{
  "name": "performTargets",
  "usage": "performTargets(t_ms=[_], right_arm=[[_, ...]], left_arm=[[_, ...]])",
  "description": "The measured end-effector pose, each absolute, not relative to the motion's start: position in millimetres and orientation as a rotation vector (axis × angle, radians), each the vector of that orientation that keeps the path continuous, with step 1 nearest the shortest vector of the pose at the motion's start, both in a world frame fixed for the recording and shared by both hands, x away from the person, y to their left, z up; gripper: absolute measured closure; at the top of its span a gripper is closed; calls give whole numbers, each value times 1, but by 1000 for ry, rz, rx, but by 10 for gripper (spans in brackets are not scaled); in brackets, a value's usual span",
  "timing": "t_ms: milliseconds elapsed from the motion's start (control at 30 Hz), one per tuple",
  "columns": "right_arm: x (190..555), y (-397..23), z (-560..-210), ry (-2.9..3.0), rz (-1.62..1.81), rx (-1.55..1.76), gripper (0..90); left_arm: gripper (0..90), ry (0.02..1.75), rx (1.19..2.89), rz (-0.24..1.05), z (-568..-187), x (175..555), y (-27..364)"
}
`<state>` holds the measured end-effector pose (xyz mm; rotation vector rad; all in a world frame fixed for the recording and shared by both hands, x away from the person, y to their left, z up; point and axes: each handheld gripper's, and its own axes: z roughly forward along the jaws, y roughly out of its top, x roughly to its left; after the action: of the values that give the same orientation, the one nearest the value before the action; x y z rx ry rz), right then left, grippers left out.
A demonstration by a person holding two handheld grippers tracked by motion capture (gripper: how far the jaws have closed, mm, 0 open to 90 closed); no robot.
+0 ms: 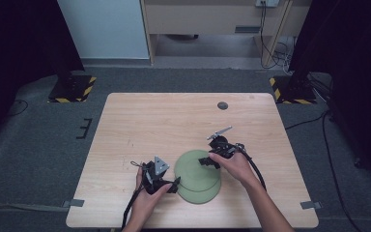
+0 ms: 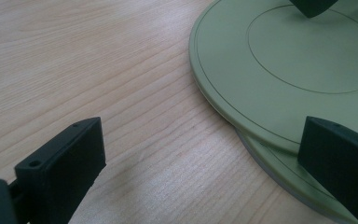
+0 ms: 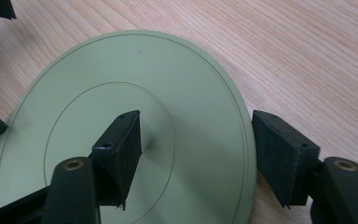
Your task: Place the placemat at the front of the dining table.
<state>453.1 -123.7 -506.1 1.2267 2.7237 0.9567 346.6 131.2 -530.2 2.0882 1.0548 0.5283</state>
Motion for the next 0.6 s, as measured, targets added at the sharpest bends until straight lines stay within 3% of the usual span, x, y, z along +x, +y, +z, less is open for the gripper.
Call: performTargets(t_ms=[600], right_arm=[[453, -136, -492, 2663, 1061, 1262, 595]], left_arm=[[0, 1064, 2091, 526, -530, 347, 131]])
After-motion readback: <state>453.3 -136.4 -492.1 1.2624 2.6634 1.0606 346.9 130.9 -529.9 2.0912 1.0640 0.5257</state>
